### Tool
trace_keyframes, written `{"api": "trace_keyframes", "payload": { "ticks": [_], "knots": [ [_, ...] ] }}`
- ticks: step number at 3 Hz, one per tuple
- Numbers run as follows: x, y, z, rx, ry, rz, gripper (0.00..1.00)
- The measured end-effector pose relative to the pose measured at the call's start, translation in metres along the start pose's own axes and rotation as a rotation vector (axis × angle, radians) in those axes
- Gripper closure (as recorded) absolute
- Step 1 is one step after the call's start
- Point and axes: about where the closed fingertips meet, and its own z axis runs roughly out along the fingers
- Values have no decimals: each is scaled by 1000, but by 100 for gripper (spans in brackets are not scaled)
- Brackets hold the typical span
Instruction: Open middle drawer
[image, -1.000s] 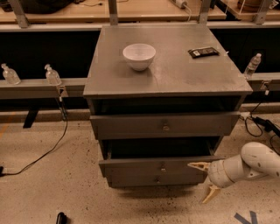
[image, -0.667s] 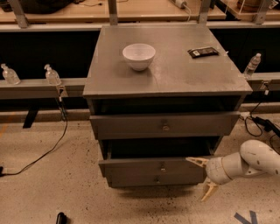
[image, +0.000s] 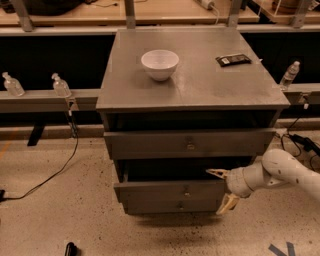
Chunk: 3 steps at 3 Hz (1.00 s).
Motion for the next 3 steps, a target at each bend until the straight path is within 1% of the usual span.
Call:
{"api": "trace_keyframes", "payload": {
  "ticks": [1, 2, 3],
  "knots": [
    [22, -17, 18, -17, 21, 43, 17],
    [37, -24, 30, -31, 38, 77, 21],
    [46, -24, 38, -45, 60, 96, 27]
  ]
}}
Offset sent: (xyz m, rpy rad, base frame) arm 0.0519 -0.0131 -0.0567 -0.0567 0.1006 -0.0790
